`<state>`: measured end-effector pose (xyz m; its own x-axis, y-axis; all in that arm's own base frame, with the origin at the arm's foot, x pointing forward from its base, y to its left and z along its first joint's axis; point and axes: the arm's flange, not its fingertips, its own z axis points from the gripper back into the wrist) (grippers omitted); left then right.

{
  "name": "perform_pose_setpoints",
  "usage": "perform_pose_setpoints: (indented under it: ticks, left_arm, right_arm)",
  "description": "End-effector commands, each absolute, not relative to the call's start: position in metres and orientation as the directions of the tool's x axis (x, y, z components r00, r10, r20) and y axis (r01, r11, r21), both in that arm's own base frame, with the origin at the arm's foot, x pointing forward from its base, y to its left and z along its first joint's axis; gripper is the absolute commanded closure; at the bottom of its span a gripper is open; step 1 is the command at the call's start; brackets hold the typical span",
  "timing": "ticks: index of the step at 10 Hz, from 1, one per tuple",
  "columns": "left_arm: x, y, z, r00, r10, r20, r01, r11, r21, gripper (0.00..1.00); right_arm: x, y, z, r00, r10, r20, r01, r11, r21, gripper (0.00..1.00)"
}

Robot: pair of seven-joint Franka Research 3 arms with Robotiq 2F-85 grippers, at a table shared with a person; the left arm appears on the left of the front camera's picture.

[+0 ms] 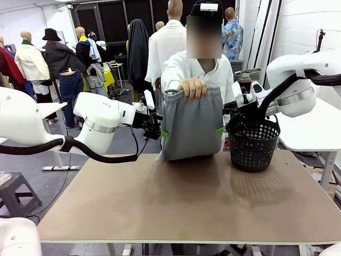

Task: Fold the training pants.
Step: Grab both ends of the Training pants handed by a person.

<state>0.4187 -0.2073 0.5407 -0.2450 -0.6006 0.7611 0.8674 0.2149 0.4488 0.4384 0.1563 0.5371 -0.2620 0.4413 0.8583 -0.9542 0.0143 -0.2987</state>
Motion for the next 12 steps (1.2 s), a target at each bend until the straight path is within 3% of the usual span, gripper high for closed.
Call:
perform_pose_setpoints:
  ticks: [1,4,12]
  left_arm:
    - [0.424,-0.208,0.537,-0.303,-0.527,0.794,0.889,0.143,0.434,0.00]
    - [0.412,-0.208,0.546,-0.339,-0.479,0.810,0.915,0.033,0.402,0.00]
    - [0.406,-0.220,0.560,-0.363,-0.364,0.858,0.894,0.122,0.430,0.00]
  right_arm:
    - [0.445,0.161,0.537,-0.286,0.390,0.875,-0.951,-0.007,-0.308,0.00]
    - [0.443,0.165,0.538,-0.275,0.372,0.886,-0.958,-0.028,-0.286,0.00]
    - [0.428,0.189,0.553,-0.314,0.274,0.909,-0.949,-0.094,-0.300,0.00]
